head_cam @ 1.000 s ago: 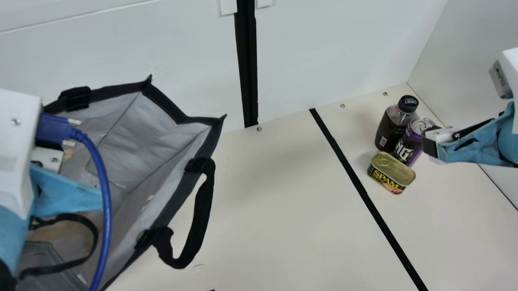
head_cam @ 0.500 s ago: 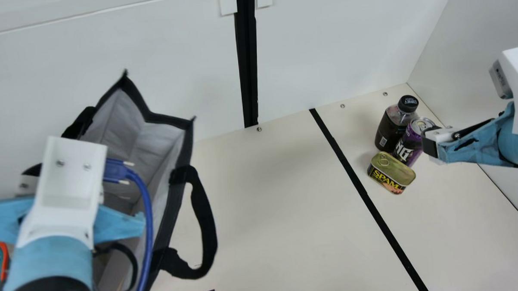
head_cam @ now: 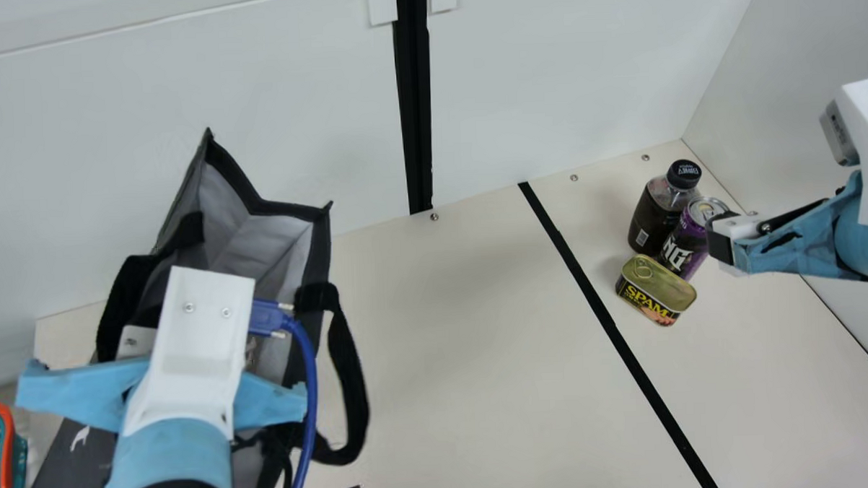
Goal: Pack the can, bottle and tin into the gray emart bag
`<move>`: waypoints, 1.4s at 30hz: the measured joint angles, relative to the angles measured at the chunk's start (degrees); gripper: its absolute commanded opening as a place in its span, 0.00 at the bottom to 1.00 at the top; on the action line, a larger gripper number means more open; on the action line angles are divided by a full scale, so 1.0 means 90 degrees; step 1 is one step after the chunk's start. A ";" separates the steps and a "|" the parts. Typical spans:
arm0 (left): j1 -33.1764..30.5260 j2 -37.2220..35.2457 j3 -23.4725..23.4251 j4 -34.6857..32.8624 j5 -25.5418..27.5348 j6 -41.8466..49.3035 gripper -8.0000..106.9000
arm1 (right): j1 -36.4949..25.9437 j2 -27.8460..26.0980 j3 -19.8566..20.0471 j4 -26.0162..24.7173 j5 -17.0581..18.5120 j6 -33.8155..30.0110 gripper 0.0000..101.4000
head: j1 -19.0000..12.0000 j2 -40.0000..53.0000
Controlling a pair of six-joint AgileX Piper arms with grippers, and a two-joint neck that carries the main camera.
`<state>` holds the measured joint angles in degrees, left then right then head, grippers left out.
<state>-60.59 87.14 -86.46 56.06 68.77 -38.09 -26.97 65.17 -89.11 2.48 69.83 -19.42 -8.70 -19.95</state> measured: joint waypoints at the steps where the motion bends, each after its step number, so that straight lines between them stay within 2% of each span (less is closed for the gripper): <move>1: -0.0011 0.0008 0.0000 -0.0035 0.0000 -0.0019 0.16 | 0.0000 0.0000 0.0000 0.0000 0.0000 0.0000 0.90 | 0.0000 0.0000; 14: 0.0184 0.0097 0.0096 -0.0784 -0.0652 -0.0178 0.16 | 0.0000 0.0000 0.0000 0.0000 0.0000 0.0000 0.90 | 0.0000 0.0000; 23: 0.0679 0.0097 0.0173 -0.1751 -0.1395 -0.0075 0.16 | 0.0000 0.0000 0.0000 0.0000 0.0000 0.0000 0.90 | 0.0000 0.0000; 31: 0.1224 0.0057 0.0335 -0.2929 -0.2151 0.0312 0.16 | 0.0000 0.0000 0.0000 0.0000 0.0000 0.0000 0.90 | 0.0000 0.0000; 42: 0.1996 0.0000 0.0562 -0.4698 -0.2892 0.1137 0.16 | 0.0000 0.0000 0.0000 0.0000 0.0000 0.0000 0.90 | 0.0000 0.0000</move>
<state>-42.63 87.14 -81.41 13.78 42.74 -27.85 -26.97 65.17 -89.11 2.48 69.83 -19.42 -8.70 -19.95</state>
